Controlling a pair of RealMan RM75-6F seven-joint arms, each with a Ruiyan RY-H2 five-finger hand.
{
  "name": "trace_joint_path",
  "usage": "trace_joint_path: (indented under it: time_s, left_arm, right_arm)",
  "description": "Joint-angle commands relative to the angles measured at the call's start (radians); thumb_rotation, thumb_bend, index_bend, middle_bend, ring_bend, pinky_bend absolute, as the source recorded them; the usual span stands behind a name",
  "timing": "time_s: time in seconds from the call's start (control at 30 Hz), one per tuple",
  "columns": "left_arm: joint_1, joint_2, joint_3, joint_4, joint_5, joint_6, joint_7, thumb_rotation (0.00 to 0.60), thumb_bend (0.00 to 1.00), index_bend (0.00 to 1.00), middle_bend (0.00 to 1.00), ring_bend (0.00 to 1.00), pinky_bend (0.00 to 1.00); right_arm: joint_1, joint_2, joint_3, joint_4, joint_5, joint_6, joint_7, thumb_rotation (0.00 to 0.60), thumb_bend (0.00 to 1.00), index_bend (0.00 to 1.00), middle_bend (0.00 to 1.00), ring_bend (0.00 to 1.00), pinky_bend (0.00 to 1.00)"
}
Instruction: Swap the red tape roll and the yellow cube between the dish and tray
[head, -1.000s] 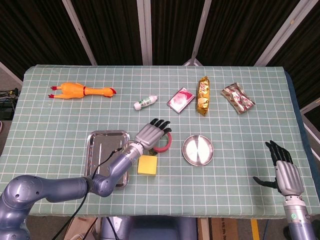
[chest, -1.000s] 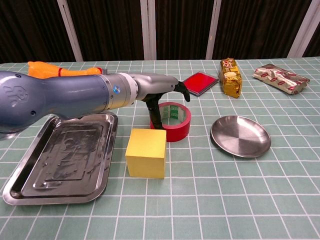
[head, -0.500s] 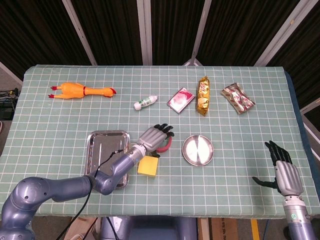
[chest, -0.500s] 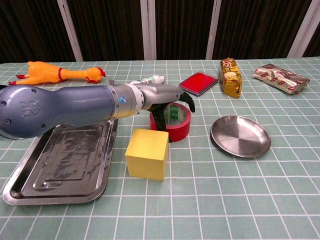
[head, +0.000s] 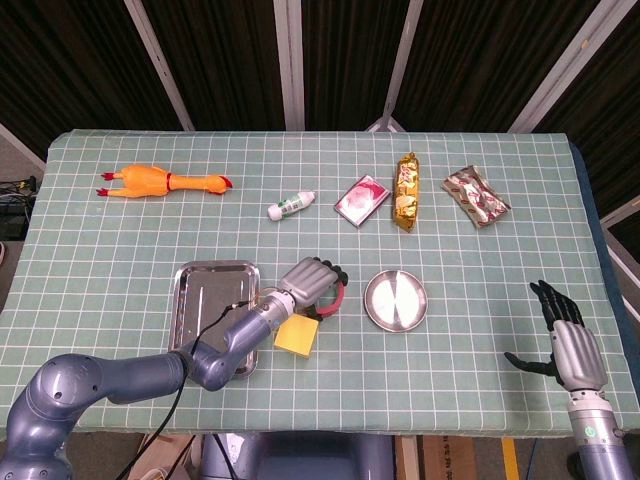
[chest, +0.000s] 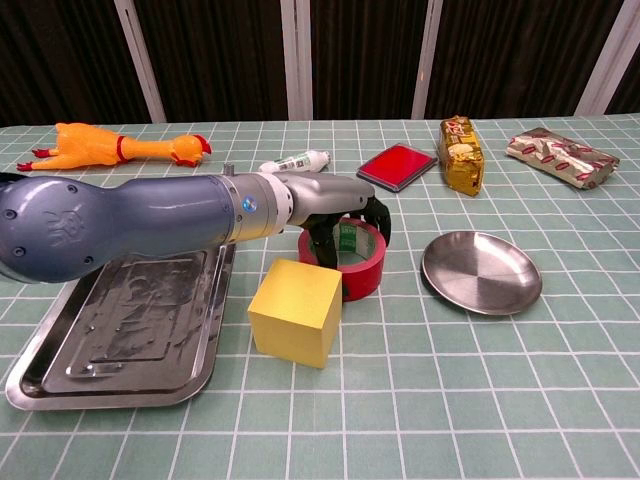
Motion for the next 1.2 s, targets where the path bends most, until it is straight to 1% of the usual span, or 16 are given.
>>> trace_joint_path:
  time_s: [0.03, 0.1, 0.23, 0.3, 0.37, 0.43, 0.5, 0.6, 0.7, 0.83, 1.03, 1.17, 1.2]
  left_arm:
    - [0.008, 0.028, -0.014, -0.043, 0.018, 0.036, -0.006, 0.600, 0.36, 0.34, 0.38, 0.29, 0.46]
    - [0.020, 0.061, -0.033, -0.094, 0.038, 0.072, -0.022, 0.600, 0.35, 0.35, 0.38, 0.29, 0.45]
    - [0.061, 0.157, -0.061, -0.217, 0.103, 0.171, -0.045, 0.600, 0.35, 0.35, 0.37, 0.29, 0.44]
    - [0.094, 0.227, -0.062, -0.299, 0.135, 0.216, -0.052, 0.600, 0.35, 0.35, 0.37, 0.29, 0.44]
    - [0.121, 0.286, -0.054, -0.358, 0.144, 0.227, -0.062, 0.600, 0.35, 0.35, 0.37, 0.29, 0.44]
    - [0.157, 0.359, -0.032, -0.429, 0.156, 0.235, -0.070, 0.600, 0.35, 0.36, 0.36, 0.29, 0.44]
    - [0.200, 0.441, 0.012, -0.490, 0.175, 0.237, -0.069, 0.600, 0.35, 0.36, 0.36, 0.29, 0.43]
    - [0.255, 0.521, 0.071, -0.537, 0.208, 0.245, -0.084, 0.600, 0.35, 0.36, 0.35, 0.29, 0.43]
    - [0.310, 0.564, 0.127, -0.535, 0.244, 0.250, -0.135, 0.600, 0.35, 0.36, 0.34, 0.28, 0.43]
    - [0.366, 0.562, 0.183, -0.458, 0.308, 0.253, -0.225, 0.600, 0.35, 0.36, 0.34, 0.28, 0.43]
    - [0.402, 0.519, 0.218, -0.357, 0.400, 0.261, -0.332, 0.600, 0.35, 0.36, 0.32, 0.25, 0.41]
    - [0.404, 0.508, 0.231, -0.319, 0.425, 0.240, -0.349, 0.600, 0.35, 0.36, 0.29, 0.22, 0.39]
    - [0.405, 0.508, 0.233, -0.316, 0.425, 0.235, -0.350, 0.600, 0.34, 0.35, 0.27, 0.19, 0.37]
  right_arm:
    - [0.001, -0.001, 0.002, 0.003, -0.001, 0.000, 0.004, 0.600, 0.00, 0.02, 0.00, 0.00, 0.00]
    - [0.001, -0.001, 0.003, 0.007, 0.000, 0.001, 0.005, 0.600, 0.00, 0.03, 0.00, 0.00, 0.00]
    - [0.001, -0.002, 0.003, 0.010, 0.002, -0.004, 0.011, 0.600, 0.00, 0.03, 0.00, 0.00, 0.00]
    - [0.002, -0.003, 0.004, 0.010, 0.002, -0.007, 0.013, 0.600, 0.00, 0.03, 0.00, 0.00, 0.00]
    - [0.002, -0.003, 0.004, 0.009, 0.001, -0.006, 0.012, 0.600, 0.00, 0.03, 0.00, 0.00, 0.00]
    - [0.003, -0.005, 0.004, 0.008, 0.003, -0.008, 0.009, 0.600, 0.00, 0.03, 0.00, 0.00, 0.00]
    - [0.005, -0.006, 0.003, 0.005, 0.005, -0.012, 0.005, 0.600, 0.00, 0.03, 0.00, 0.00, 0.00]
    - [0.004, -0.006, 0.001, -0.003, 0.002, -0.011, -0.003, 0.600, 0.00, 0.03, 0.00, 0.00, 0.00]
    - [0.001, -0.006, -0.002, -0.013, -0.004, -0.004, -0.011, 0.600, 0.00, 0.03, 0.00, 0.00, 0.00]
    - [-0.002, -0.003, -0.003, -0.023, -0.010, 0.004, -0.014, 0.600, 0.00, 0.03, 0.00, 0.00, 0.00]
    - [-0.002, -0.006, 0.001, -0.020, -0.003, 0.005, -0.016, 0.600, 0.00, 0.03, 0.00, 0.00, 0.00]
    - [-0.002, -0.007, 0.003, -0.019, -0.002, 0.006, -0.014, 0.600, 0.00, 0.03, 0.00, 0.00, 0.00]
    - [-0.002, -0.007, 0.002, -0.019, -0.002, 0.006, -0.014, 0.600, 0.00, 0.03, 0.00, 0.00, 0.00]
